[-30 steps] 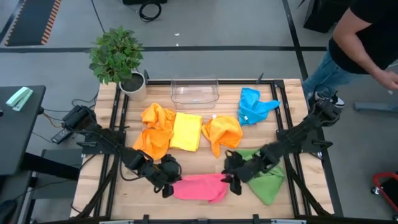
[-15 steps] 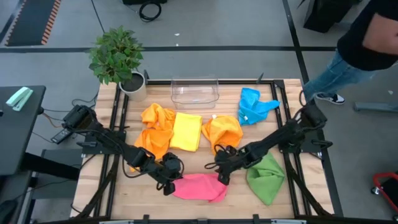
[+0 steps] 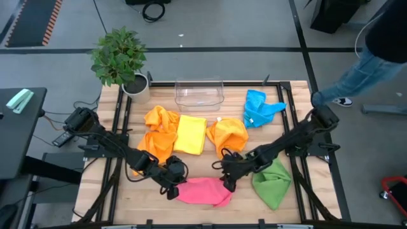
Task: Fold microfiber towels
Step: Fold the pink microfiber cloth
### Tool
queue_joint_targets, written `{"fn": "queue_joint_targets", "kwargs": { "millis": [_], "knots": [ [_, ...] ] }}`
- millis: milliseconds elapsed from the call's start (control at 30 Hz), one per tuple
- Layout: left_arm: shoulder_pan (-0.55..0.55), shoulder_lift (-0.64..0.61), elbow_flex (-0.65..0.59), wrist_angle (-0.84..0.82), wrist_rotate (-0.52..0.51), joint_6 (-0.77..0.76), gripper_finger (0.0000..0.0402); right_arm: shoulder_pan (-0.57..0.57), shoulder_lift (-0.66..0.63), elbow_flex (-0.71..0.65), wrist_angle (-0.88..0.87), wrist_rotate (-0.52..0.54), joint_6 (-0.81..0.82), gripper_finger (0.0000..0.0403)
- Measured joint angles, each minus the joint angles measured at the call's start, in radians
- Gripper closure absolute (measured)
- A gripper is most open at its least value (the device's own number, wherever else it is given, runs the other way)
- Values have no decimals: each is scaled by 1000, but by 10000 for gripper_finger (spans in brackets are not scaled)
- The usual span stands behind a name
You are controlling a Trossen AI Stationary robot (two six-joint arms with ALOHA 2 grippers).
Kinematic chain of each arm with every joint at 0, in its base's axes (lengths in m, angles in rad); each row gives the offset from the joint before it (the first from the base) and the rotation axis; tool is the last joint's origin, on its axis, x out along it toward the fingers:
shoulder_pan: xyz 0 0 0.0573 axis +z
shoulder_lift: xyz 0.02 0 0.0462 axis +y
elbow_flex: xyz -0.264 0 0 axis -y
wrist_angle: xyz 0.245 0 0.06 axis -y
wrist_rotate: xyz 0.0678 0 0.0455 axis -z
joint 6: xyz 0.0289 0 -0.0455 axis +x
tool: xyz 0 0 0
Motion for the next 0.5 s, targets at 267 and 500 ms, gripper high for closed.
{"fn": "queue_joint_targets", "kwargs": {
  "millis": [267, 500],
  "knots": [
    [4, 0, 0, 2, 1, 13, 387, 49, -46, -1, -13, 111, -188, 224],
    [7, 0, 0, 8, 0, 22, 388, 49, 30, -1, -16, 129, -257, 224]
  ]
}}
